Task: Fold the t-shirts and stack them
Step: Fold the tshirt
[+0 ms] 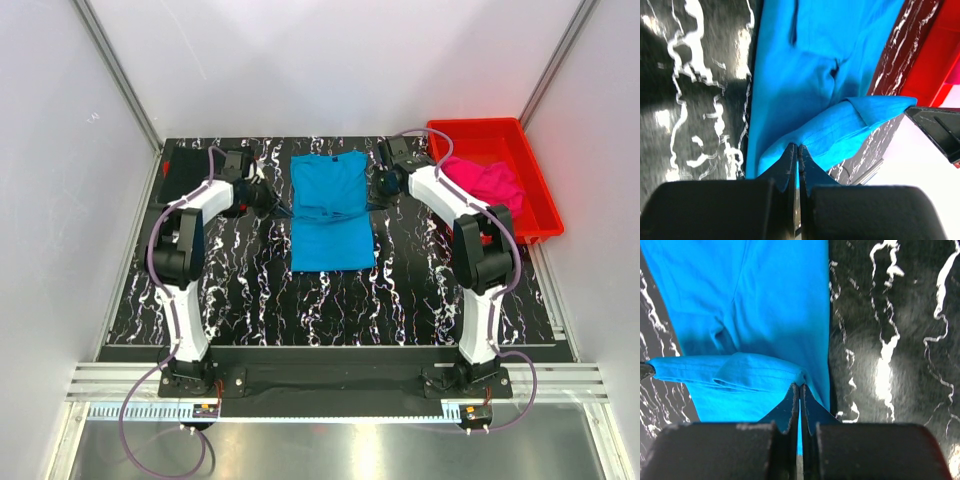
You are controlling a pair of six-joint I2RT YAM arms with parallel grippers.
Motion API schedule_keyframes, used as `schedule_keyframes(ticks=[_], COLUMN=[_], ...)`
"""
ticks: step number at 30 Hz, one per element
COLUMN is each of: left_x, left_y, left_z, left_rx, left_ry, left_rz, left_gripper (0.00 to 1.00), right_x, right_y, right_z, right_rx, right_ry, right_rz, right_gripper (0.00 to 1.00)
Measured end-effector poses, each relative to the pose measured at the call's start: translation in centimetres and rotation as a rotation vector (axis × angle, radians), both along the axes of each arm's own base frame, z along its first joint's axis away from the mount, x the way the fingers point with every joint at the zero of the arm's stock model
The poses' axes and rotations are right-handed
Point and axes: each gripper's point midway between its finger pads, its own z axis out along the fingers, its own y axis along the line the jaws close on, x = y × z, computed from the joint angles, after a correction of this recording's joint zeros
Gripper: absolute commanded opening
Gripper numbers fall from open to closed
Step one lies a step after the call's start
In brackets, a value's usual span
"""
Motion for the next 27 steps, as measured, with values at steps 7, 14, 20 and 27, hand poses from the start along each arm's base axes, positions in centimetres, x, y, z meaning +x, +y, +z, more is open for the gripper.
schedule_keyframes(ticks=[7, 14, 20, 27], left_x=[1.7, 3.1, 3.6, 3.3], left_y=[0.0, 0.1, 0.9, 3.1], left_z=[-0.9, -1.1, -1.2, -0.1], left_rx=[0.009, 0.015, 0.047, 0.184], left_ry=[-0.002, -0.010, -0.009, -0.053], left_rz=[-0.010, -0.010, 0.009, 0.043], left_gripper=[0.00, 0.20, 0.33, 0.33], right_x=[1.6, 2.3, 2.7, 2.8], right_y=[-0.2, -0.2, -0.7, -0.9], right_z=[-1.4, -2.6, -2.5, -2.0], right_rx=[-0.002, 0.001, 0.003, 0.014], right_ry=[0.016, 0.039, 0.041, 0.033], right_rz=[-0.011, -0.016, -0.035, -0.033], right_gripper=[0.00, 0.21, 0.41, 0.24])
